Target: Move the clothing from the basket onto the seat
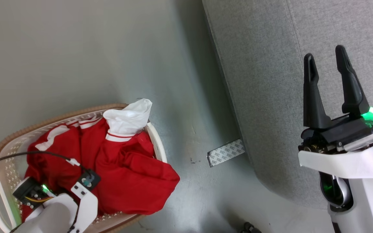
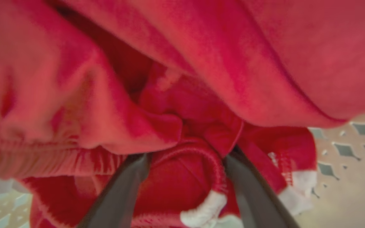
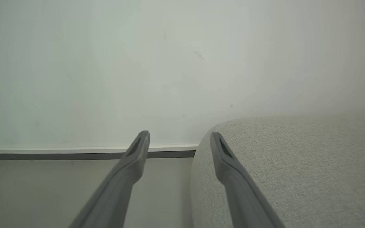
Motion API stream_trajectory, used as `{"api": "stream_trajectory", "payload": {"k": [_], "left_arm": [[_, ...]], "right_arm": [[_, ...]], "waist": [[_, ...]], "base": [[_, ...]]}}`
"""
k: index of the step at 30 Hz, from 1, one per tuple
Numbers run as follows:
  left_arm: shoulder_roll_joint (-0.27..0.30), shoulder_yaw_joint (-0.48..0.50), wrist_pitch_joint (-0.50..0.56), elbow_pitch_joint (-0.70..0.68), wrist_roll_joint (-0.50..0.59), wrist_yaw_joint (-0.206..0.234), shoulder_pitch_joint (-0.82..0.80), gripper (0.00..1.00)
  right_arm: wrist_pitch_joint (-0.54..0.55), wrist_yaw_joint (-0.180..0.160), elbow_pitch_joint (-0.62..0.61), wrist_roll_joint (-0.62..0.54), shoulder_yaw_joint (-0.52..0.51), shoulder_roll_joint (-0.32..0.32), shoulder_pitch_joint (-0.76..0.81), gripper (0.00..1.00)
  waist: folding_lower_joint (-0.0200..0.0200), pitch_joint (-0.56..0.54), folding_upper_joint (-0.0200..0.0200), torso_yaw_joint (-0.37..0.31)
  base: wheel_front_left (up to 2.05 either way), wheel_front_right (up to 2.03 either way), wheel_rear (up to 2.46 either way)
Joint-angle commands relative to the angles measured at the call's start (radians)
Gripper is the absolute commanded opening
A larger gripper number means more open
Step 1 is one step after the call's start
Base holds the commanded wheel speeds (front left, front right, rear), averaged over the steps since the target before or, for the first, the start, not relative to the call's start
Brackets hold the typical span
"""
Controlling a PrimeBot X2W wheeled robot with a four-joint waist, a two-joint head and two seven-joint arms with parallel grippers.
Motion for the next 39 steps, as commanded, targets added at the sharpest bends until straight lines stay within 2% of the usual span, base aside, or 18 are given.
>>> {"api": "stream_trajectory", "payload": {"k": [1, 3, 5, 14, 18, 28, 32, 39], "left_arm": [[0.013, -0.004, 0.008, 0.013, 0.011, -0.004, -0.001, 0.72], [0.012, -0.009, 0.000, 0.013, 0.002, -0.004, -0.008, 0.04], [0.008, -0.012, -0.002, 0.013, -0.006, -0.004, -0.012, 0.00], [-0.046, -0.008, -0.047, 0.014, -0.054, -0.002, 0.018, 0.00], [-0.090, 0.005, -0.091, 0.011, -0.083, 0.001, 0.039, 0.00], [-0.201, 0.031, -0.262, -0.002, -0.178, -0.002, 0.108, 0.00], [-0.216, 0.044, -0.313, -0.009, -0.214, -0.003, 0.124, 0.00], [-0.236, 0.048, -0.380, -0.070, -0.336, -0.003, 0.176, 0.00]], "right_arm": [[0.001, -0.002, 0.000, 0.009, -0.003, 0.003, -0.013, 1.00], [0.001, -0.002, 0.003, 0.011, -0.004, 0.003, -0.016, 1.00], [0.001, -0.002, 0.007, 0.011, -0.005, 0.003, -0.022, 1.00], [0.001, -0.002, 0.026, -0.017, -0.017, 0.003, 0.008, 1.00], [0.001, -0.002, 0.034, -0.045, -0.029, -0.002, 0.034, 1.00], [0.001, -0.002, 0.060, -0.069, -0.035, -0.070, 0.137, 1.00], [0.001, -0.002, 0.068, -0.070, -0.031, -0.085, 0.171, 1.00], [0.001, -0.002, 0.083, -0.066, -0.028, -0.113, 0.250, 1.00]], "waist": [[-0.0001, 0.004, -0.0001, 0.001], [-0.0001, 0.006, -0.0001, 0.002], [-0.0001, 0.005, -0.0001, 0.003], [-0.0001, -0.088, -0.0001, 0.031], [-0.0001, -0.176, -0.0001, 0.068], [-0.0001, -0.437, -0.0001, 0.193], [-0.0001, -0.505, -0.0001, 0.223], [-0.0001, -0.645, -0.0001, 0.281]], "base": [[0.00, 0.00, 0.00], [0.00, 0.00, 0.00], [0.00, 0.00, 0.00], [0.00, 0.00, 0.00], [0.00, 0.00, 0.00], [0.00, 0.00, 0.00], [0.00, 0.00, 0.00], [0.00, 0.00, 0.00]]}}
